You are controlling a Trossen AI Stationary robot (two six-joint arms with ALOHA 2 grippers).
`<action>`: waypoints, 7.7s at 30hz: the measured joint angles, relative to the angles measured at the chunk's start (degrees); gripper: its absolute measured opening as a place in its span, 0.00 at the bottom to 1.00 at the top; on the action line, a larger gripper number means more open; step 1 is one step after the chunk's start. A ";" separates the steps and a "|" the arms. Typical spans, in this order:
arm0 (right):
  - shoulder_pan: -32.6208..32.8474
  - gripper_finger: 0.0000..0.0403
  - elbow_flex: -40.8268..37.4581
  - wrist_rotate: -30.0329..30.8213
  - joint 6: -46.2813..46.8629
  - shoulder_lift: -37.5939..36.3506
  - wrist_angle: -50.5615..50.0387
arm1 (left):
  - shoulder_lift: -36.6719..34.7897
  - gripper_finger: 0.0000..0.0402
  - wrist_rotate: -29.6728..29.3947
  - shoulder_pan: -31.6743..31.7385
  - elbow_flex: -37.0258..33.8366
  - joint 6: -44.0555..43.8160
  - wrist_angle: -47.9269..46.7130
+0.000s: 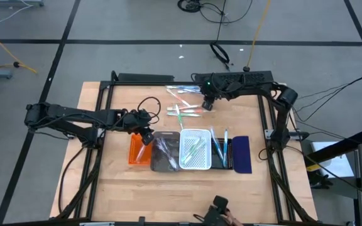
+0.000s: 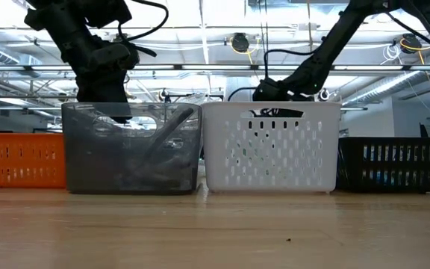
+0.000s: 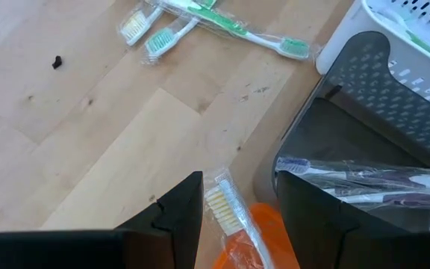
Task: Pick & Place Toothbrushes
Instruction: Put the purple toothbrush into the left black bin, then put the green toothbrush into the white bin
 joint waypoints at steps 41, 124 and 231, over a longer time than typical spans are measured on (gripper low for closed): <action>19.76 0.01 -7.76 -6.22 17.10 -29.92 9.00 | -0.31 0.42 -7.48 -0.02 0.00 21.79 41.61; 27.76 0.25 -10.75 -5.87 18.11 -29.09 16.64 | 0.03 0.03 -5.83 -15.87 0.00 33.78 21.71; 27.78 0.25 -10.78 -5.84 16.31 -29.09 9.73 | 31.62 0.01 11.55 20.80 18.86 49.25 4.84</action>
